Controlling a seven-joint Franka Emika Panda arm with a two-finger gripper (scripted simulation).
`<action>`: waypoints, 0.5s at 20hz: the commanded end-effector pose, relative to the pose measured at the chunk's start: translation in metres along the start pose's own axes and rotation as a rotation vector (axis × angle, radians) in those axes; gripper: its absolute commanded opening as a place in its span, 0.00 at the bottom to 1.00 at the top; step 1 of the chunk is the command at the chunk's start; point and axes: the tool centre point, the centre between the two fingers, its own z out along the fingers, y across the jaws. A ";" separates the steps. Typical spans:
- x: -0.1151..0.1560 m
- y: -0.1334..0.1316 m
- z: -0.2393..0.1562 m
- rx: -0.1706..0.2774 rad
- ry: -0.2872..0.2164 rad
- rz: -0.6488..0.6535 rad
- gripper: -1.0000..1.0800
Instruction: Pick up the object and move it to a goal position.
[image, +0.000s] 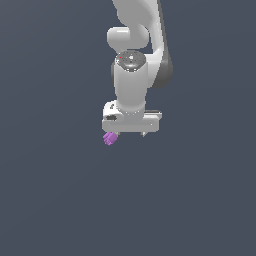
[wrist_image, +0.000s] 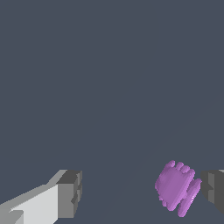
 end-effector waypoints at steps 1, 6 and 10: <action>0.000 0.000 0.000 0.000 0.000 0.000 0.96; 0.003 0.007 -0.008 -0.001 0.009 -0.007 0.96; 0.006 0.011 -0.016 -0.002 0.016 -0.021 0.96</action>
